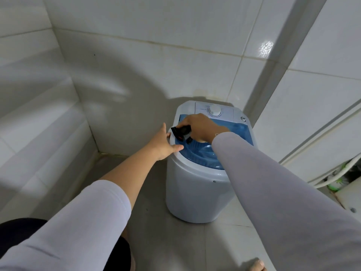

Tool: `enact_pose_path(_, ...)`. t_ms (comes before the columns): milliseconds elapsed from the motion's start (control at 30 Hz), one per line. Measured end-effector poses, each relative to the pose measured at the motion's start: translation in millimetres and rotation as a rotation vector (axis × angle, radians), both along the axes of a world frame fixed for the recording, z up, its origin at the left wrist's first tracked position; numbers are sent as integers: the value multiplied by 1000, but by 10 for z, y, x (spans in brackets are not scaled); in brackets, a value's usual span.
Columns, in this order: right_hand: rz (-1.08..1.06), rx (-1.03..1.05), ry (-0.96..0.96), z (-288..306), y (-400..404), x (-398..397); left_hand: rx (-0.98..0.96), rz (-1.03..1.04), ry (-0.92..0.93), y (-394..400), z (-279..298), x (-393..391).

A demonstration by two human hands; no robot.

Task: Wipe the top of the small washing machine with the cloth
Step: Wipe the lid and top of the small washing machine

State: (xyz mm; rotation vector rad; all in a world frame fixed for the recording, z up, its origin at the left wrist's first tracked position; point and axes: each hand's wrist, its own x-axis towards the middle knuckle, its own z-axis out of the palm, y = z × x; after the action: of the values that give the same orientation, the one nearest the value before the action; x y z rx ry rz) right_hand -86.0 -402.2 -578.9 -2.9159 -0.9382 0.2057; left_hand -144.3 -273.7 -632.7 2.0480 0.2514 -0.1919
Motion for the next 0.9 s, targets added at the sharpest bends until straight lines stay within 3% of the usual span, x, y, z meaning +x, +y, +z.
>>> enact_pose_path(900, -207, 193, 111, 15, -628, -42, 90, 3, 4, -33, 23, -29)
